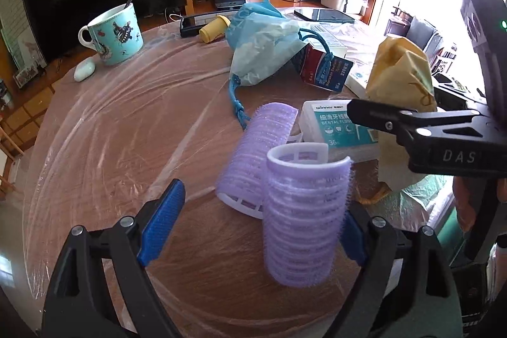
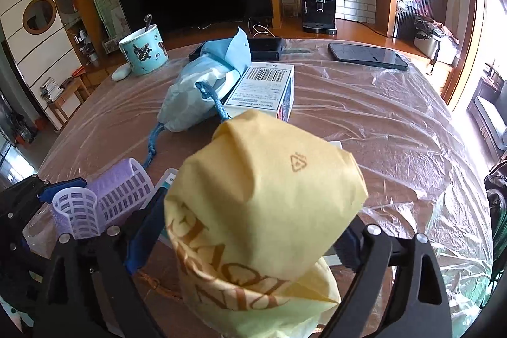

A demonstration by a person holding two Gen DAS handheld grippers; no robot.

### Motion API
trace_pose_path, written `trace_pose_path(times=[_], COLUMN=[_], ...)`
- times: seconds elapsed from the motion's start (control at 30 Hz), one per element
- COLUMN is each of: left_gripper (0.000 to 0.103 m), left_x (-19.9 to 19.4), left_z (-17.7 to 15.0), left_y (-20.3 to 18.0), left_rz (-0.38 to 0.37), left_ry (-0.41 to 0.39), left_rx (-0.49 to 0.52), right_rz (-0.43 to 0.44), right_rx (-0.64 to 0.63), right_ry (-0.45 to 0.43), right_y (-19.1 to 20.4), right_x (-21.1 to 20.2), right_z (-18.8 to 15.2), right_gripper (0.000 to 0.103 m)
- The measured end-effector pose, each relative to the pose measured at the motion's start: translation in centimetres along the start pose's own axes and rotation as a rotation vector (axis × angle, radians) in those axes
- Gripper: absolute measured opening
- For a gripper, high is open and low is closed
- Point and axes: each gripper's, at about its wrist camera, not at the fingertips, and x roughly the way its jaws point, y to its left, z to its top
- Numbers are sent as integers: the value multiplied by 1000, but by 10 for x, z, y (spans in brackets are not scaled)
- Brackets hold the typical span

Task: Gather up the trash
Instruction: 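Close the left gripper around the purple hair curler and lift it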

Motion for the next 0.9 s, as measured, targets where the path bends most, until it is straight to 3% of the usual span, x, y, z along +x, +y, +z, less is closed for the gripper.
trace_pose_path(times=[0.17,0.33,0.4,0.47,0.5,0.57,0.9], left_gripper=[88,87,77,68,53,45,43], left_x=[-2,1,1,1,0,-1,-31], left_z=[-3,-6,-6,-6,-6,-6,-10], left_y=[4,-2,-2,-2,-3,-4,-3], left_rz=[-74,-76,-89,-91,-102,-111,-135], left_ry=[15,6,5,0,-3,-6,-82], left_rx=[-47,-48,-56,-63,-63,-63,-61], right_rz=[71,48,40,28,27,28,70], right_rx=[97,92,81,69,65,57,42], right_ry=[0,7,9,10,9,-5,-83], right_y=[-11,-10,-8,-6,-5,-3,6], right_x=[-9,-9,-9,-8,-8,-11,-43], right_z=[-8,-10,-9,-9,-8,-9,-9], right_gripper=[93,91,82,61,60,54,54])
